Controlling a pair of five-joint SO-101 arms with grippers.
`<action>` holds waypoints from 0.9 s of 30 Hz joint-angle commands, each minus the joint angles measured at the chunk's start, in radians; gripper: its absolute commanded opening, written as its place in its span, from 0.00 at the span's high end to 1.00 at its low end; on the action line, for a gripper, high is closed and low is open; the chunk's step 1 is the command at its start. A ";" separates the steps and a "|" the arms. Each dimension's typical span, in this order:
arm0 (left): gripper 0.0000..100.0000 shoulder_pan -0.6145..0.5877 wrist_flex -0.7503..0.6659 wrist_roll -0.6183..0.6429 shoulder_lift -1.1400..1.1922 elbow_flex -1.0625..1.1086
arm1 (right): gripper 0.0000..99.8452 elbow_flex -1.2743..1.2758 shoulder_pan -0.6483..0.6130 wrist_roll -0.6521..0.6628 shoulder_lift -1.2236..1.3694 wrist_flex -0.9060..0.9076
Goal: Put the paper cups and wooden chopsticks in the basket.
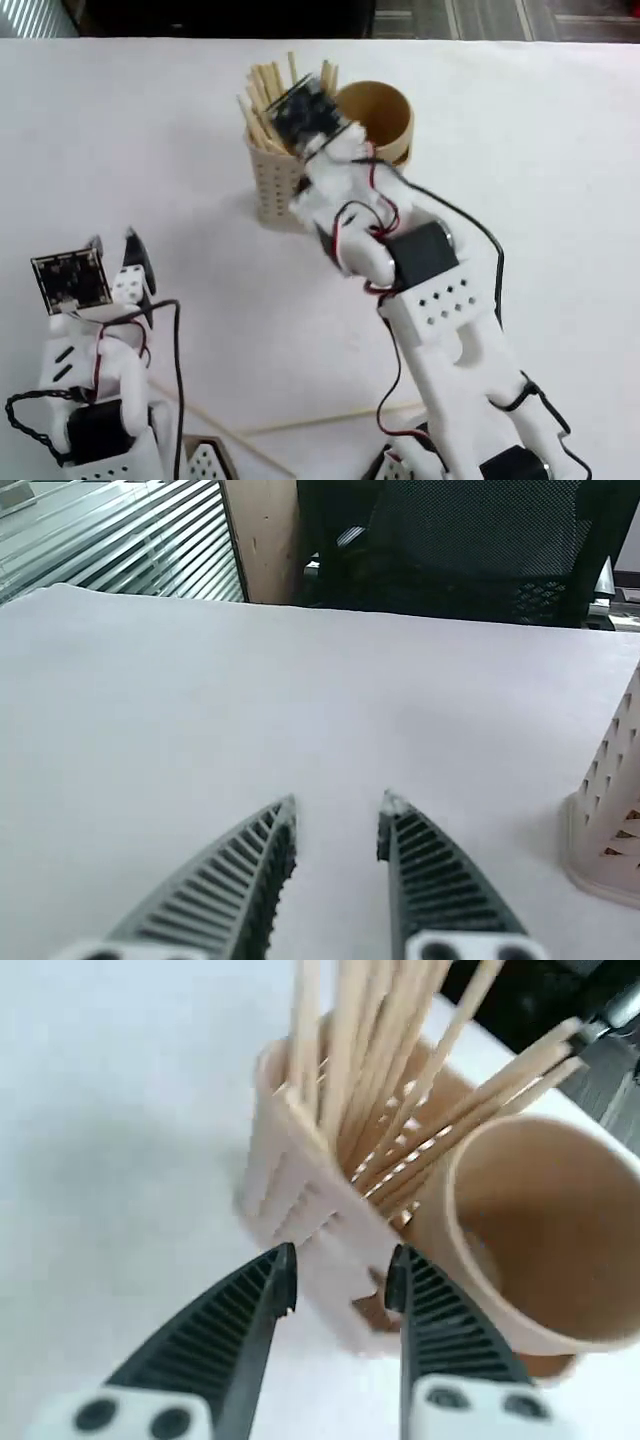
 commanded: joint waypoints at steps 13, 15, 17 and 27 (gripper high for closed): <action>0.85 -0.120 -0.023 0.009 -0.007 -0.008 | 0.85 0.468 -0.354 0.146 -0.042 0.180; 0.85 -0.120 -0.023 0.009 -0.007 -0.008 | 0.85 0.500 -0.392 0.146 -0.042 0.180; 0.85 -0.120 -0.023 0.009 -0.007 -0.008 | 0.85 0.520 -0.430 0.146 -0.042 0.180; 0.85 -0.145 -0.043 0.009 -0.007 -0.006 | 0.72 0.582 -0.601 -0.077 -0.033 0.173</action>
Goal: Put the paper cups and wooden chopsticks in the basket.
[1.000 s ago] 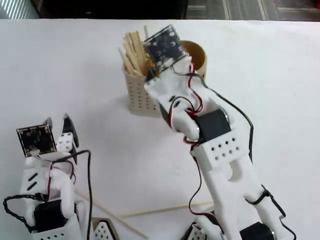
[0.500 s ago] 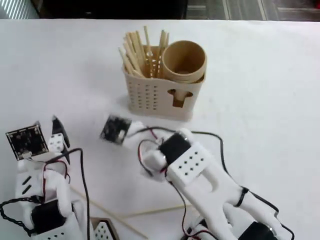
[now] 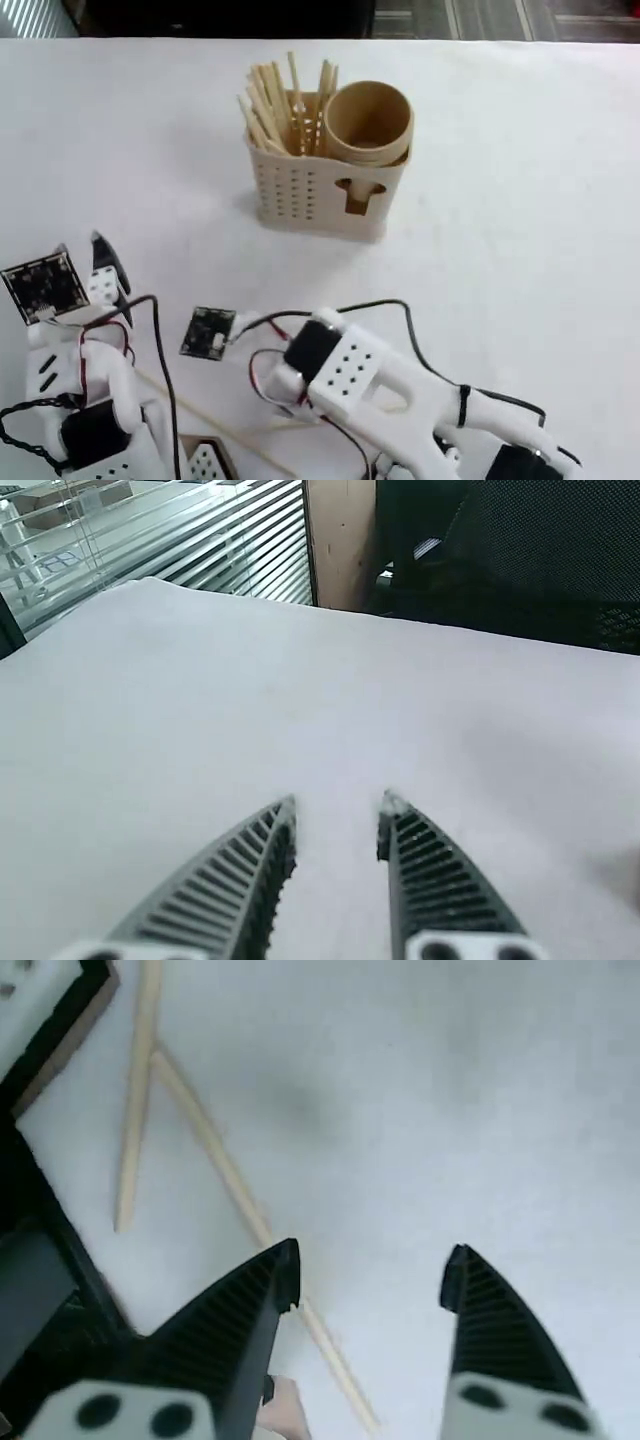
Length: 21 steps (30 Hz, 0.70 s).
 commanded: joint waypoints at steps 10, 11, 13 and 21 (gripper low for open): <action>0.85 -0.008 -0.023 0.009 -0.007 -0.006 | 0.77 0.293 -0.113 -0.012 -0.021 -0.312; 0.85 -0.008 -0.023 0.009 -0.007 -0.006 | 0.77 0.307 -0.111 0.014 -0.021 -0.329; 0.85 -0.008 -0.023 0.009 -0.007 -0.006 | 0.77 0.333 -0.108 0.074 -0.021 -0.363; 0.85 -0.007 -0.023 0.009 -0.007 -0.006 | 0.85 0.413 -0.008 0.114 -0.019 -0.518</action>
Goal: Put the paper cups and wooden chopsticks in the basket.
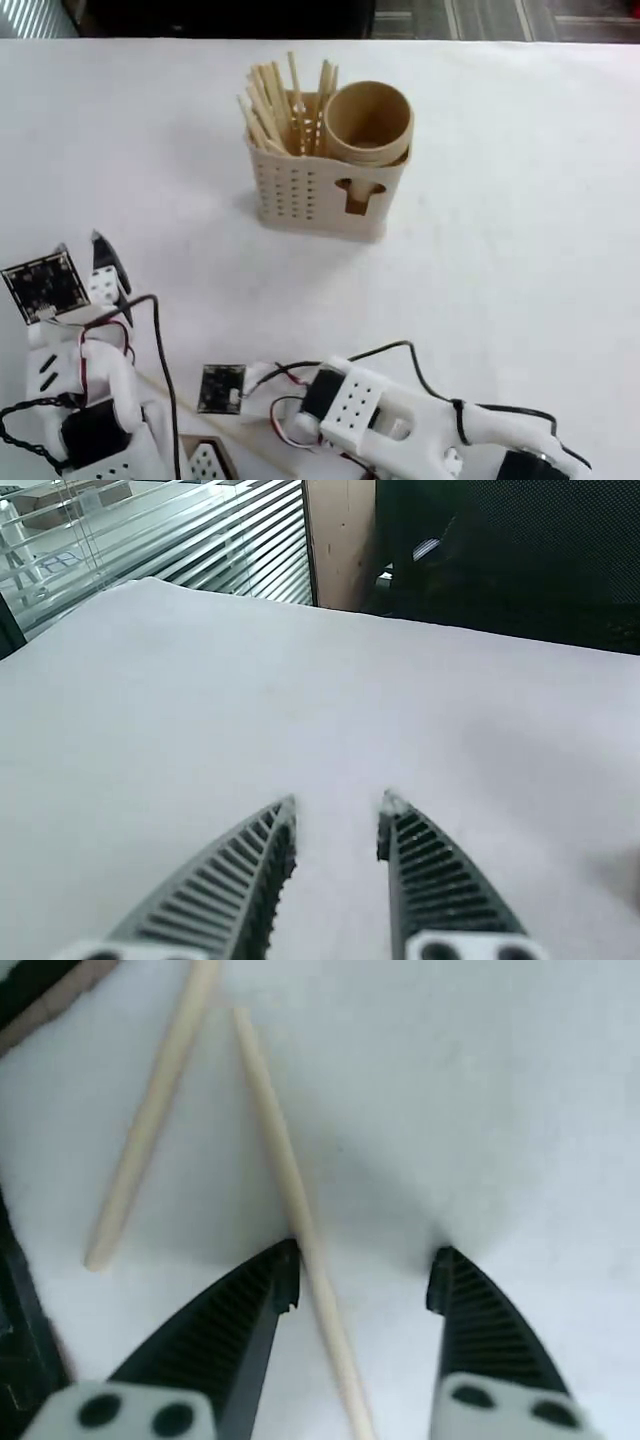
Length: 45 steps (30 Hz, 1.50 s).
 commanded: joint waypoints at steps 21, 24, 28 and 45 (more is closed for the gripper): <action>0.85 -0.004 -0.023 0.009 -0.007 0.000 | 0.98 -0.514 0.360 0.006 -0.010 0.150; 0.85 -0.004 -0.023 0.009 -0.007 0.000 | 0.98 -0.674 0.378 0.002 -0.010 0.200; 0.85 -0.004 -0.023 0.009 -0.007 0.002 | 0.98 -0.870 0.377 -0.074 -0.010 0.234; 0.85 -0.004 -0.025 0.009 -0.008 0.011 | 0.98 -1.258 0.507 -0.261 0.001 -0.205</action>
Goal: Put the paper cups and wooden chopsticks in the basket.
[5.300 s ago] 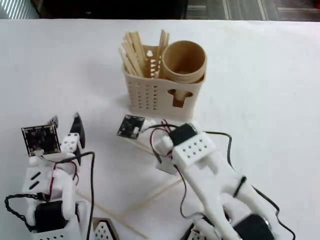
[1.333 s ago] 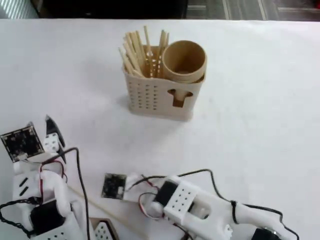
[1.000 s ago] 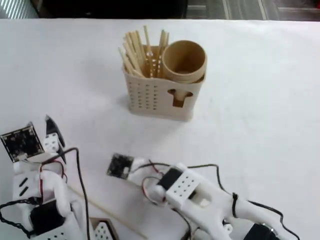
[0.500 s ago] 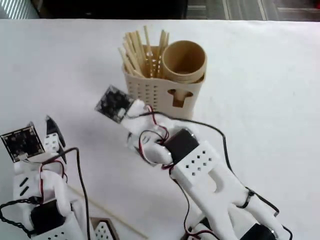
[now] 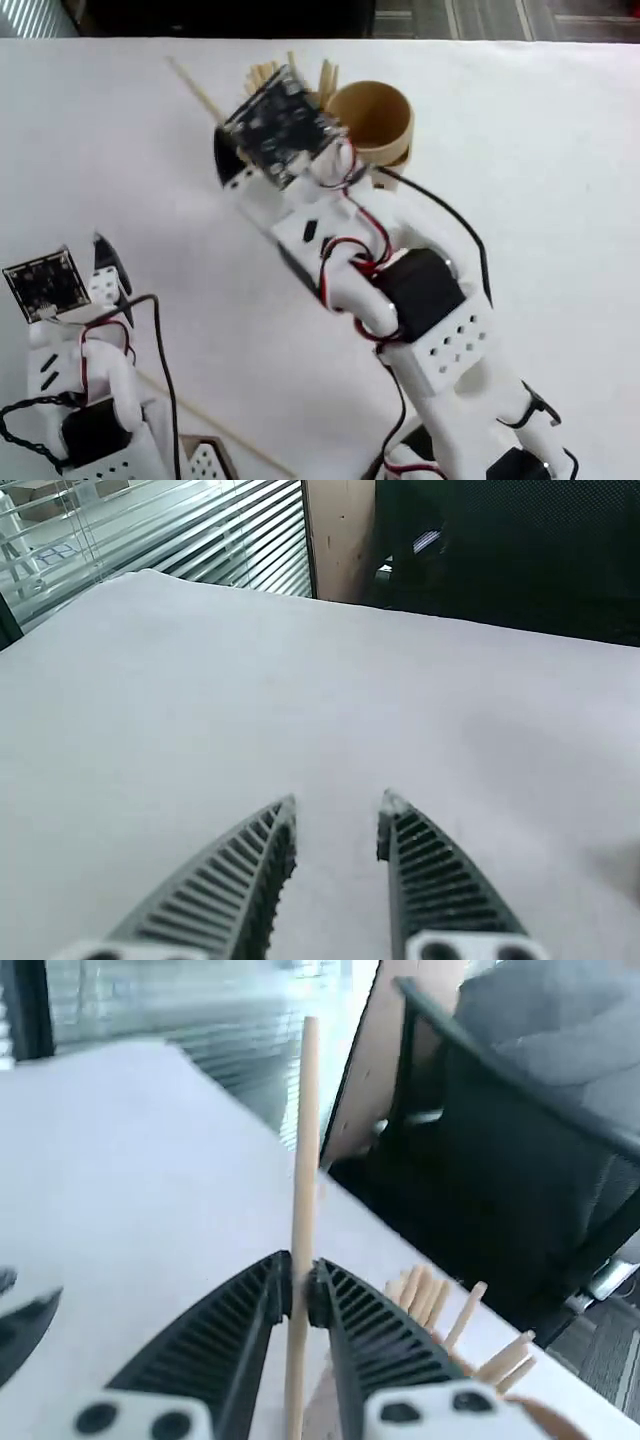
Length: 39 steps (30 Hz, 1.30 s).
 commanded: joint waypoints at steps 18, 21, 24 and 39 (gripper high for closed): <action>0.85 -0.004 -0.021 0.009 -0.008 -0.005 | 0.98 0.430 0.239 -0.130 0.133 -0.947; 0.85 -0.004 -0.021 0.009 -0.008 -0.005 | 0.97 0.387 0.254 -0.130 0.208 -0.923; 0.85 -0.004 -0.021 0.009 -0.008 -0.005 | 0.86 0.328 0.249 -0.132 0.219 -0.788; 0.85 -0.004 -0.021 0.009 -0.008 -0.005 | 0.84 0.270 0.002 -0.049 -0.099 0.440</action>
